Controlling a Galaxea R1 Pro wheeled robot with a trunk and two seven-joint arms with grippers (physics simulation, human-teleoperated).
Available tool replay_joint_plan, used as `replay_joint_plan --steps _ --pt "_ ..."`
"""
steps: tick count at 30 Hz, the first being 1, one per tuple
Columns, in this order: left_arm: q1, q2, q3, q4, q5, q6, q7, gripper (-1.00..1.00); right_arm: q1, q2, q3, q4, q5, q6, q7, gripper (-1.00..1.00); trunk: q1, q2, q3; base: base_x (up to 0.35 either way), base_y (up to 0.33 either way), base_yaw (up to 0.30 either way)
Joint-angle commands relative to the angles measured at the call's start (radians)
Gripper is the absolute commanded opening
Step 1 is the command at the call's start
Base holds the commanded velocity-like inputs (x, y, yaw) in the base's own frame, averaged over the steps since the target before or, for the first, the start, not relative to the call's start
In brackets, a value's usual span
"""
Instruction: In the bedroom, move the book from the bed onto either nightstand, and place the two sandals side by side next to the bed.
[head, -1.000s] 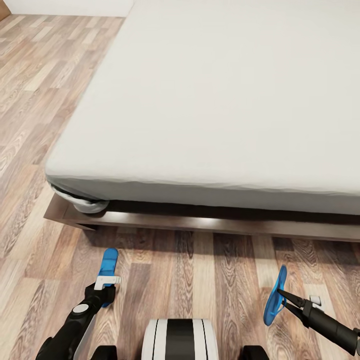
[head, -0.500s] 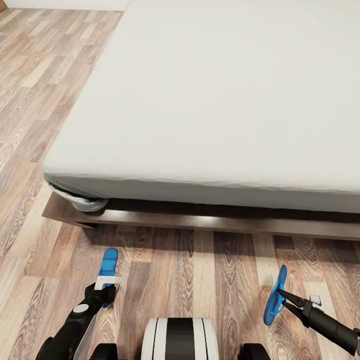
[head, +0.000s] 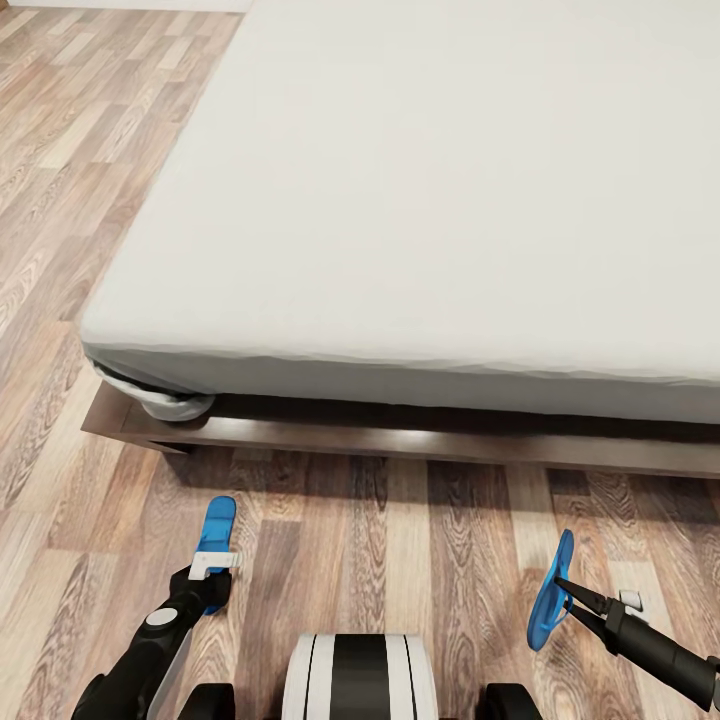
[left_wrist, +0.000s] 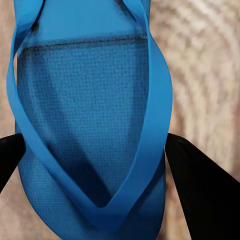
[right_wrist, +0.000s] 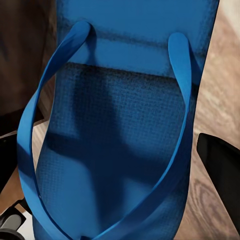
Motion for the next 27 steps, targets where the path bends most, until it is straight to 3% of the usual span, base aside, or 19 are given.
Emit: replay_joint_plan --steps 1,27 --pt "0.0 -0.001 0.002 -0.002 -0.01 0.005 -0.003 -1.0 -0.001 -0.001 0.007 0.0 -0.01 0.009 0.002 -1.0 0.0 0.0 -0.001 0.0 0.0 0.0" --pt "0.001 -0.002 0.0 -0.002 -0.008 0.006 -0.003 -1.0 -0.001 -0.001 0.006 -0.001 -0.012 0.009 0.005 -1.0 0.0 0.0 -0.001 0.0 0.0 0.0"
